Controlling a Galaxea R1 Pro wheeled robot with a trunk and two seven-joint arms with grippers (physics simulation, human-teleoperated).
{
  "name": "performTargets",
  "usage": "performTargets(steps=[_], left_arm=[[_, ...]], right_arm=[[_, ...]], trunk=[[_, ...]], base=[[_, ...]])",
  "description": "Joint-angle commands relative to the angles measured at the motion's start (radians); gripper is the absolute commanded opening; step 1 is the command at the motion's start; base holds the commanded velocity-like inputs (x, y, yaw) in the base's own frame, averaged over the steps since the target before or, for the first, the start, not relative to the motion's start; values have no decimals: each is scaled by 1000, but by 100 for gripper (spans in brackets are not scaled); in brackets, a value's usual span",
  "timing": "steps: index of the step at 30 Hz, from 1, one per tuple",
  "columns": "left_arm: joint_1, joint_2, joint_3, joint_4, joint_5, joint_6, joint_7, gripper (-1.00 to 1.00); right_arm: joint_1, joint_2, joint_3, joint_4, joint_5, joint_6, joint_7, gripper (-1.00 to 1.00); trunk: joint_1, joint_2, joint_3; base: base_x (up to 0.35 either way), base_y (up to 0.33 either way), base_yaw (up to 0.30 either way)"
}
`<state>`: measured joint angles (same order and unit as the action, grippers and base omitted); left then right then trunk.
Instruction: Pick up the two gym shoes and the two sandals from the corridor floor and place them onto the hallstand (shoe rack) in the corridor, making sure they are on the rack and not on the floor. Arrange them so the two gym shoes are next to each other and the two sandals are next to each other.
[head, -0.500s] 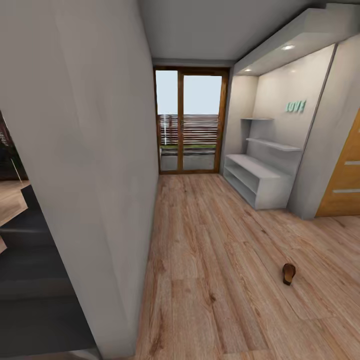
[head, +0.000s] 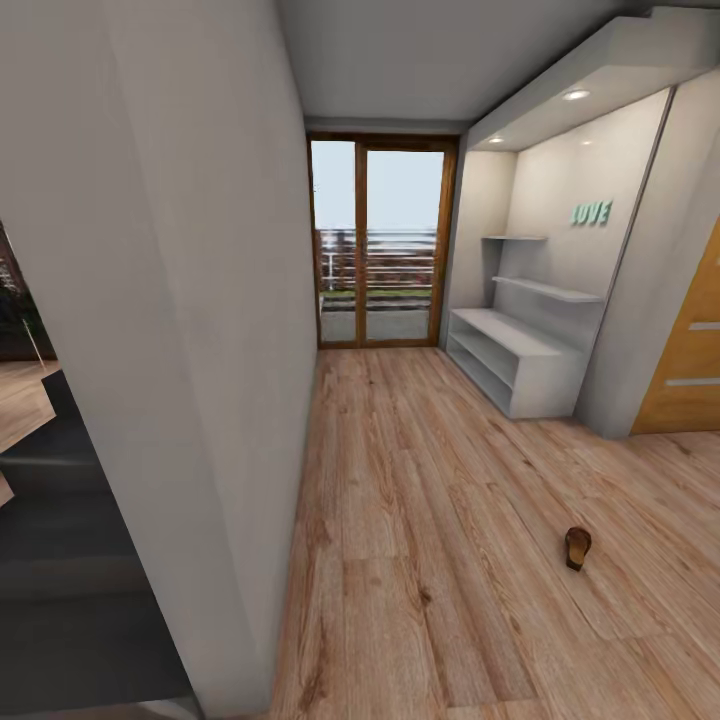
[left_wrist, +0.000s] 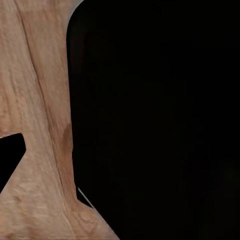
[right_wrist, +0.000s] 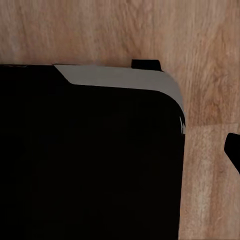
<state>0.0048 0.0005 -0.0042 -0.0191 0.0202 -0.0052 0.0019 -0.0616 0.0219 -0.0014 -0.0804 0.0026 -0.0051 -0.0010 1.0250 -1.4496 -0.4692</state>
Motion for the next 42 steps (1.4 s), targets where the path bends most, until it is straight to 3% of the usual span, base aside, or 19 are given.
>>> performTargets(steps=[1, 6, 18, 29, 42], left_arm=[[6, -1, -1, -2, 4, 5, 0, 100], [19, -1, -2, -15, 5, 12, 0, 100], [10, 9, 9, -59, 11, -55, 7, 100], [-17, 32, 29, -121, 19, -92, 6, 100], [-71, 37, 28, -202, 13, -94, 3, 100]], right_arm=[[-5, 6, 0, 3, 1, 5, -1, 100], [-8, 29, 1, 5, 2, 29, -4, 100], [-9, 5, 3, -40, 3, 12, -4, 100], [-9, 4, 3, -102, 3, -31, -4, 100], [-9, -9, 2, -228, 4, -35, -4, 100]], trunk=[[0, 0, -1], [0, 0, -1], [0, 0, -4], [0, 0, -5], [0, 0, -5]], base=[[0, 0, 0], [0, 0, 0], [0, 0, -22], [0, 0, -239], [0, 0, -278]])
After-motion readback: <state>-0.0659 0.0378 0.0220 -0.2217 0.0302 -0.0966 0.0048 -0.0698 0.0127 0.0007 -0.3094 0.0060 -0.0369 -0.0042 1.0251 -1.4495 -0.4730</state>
